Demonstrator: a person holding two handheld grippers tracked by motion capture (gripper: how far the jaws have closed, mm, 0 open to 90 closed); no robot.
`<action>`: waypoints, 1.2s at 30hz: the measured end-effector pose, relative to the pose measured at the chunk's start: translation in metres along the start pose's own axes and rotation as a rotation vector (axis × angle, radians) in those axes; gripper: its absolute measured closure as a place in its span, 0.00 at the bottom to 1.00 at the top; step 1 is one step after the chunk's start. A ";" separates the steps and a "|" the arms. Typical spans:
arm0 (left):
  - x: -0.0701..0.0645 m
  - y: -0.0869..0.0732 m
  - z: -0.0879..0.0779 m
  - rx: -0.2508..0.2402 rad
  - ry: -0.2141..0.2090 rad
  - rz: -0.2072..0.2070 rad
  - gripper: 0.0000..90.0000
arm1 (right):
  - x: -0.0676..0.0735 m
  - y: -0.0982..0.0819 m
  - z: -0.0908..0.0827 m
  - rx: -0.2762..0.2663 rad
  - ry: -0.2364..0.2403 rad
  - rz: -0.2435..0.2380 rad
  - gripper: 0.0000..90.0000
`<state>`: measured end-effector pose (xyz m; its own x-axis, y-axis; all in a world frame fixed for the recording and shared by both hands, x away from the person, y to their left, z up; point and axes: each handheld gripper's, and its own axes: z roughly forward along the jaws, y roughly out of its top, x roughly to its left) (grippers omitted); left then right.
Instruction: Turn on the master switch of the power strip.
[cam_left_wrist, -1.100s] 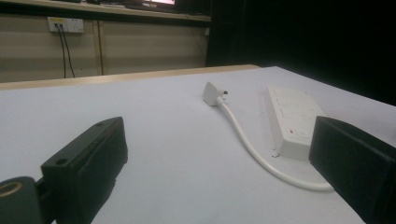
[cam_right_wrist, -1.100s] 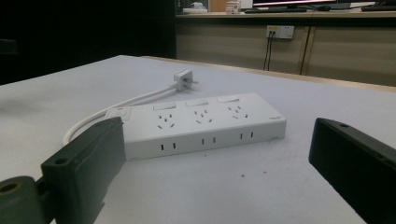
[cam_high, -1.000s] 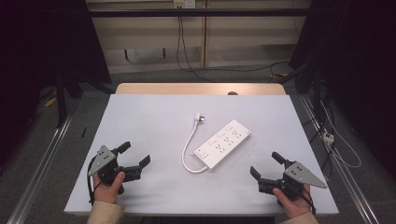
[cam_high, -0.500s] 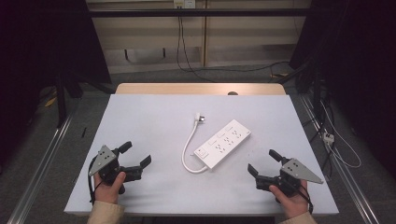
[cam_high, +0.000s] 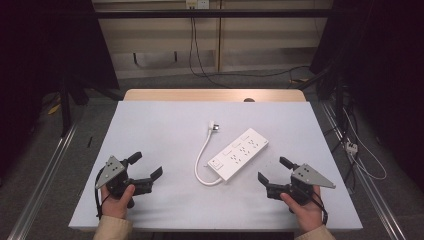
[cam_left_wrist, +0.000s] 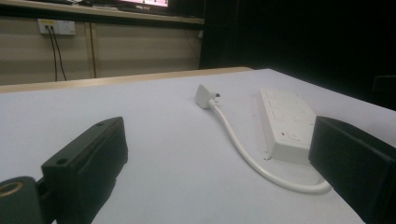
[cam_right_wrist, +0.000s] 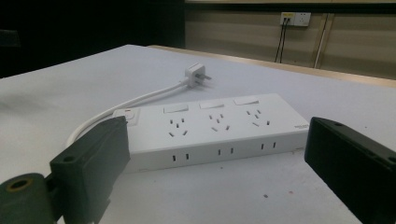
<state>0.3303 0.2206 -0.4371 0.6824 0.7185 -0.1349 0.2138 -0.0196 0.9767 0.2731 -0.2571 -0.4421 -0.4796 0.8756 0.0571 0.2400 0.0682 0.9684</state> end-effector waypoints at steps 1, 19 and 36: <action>0.000 0.000 0.000 -0.001 0.000 0.001 0.05 | 0.000 0.001 0.001 0.002 0.001 0.000 0.07; -0.001 0.000 0.000 -0.003 -0.008 -0.001 0.05 | 0.012 0.009 0.023 0.014 0.057 0.003 0.11; -0.002 0.000 0.001 -0.006 -0.013 0.000 0.05 | 0.021 0.016 0.039 0.034 0.113 0.036 0.25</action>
<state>0.3301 0.2182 -0.4366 0.6914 0.7094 -0.1365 0.2090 -0.0155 0.9778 0.2995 -0.2190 -0.4349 -0.5615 0.8186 0.1206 0.2860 0.0553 0.9566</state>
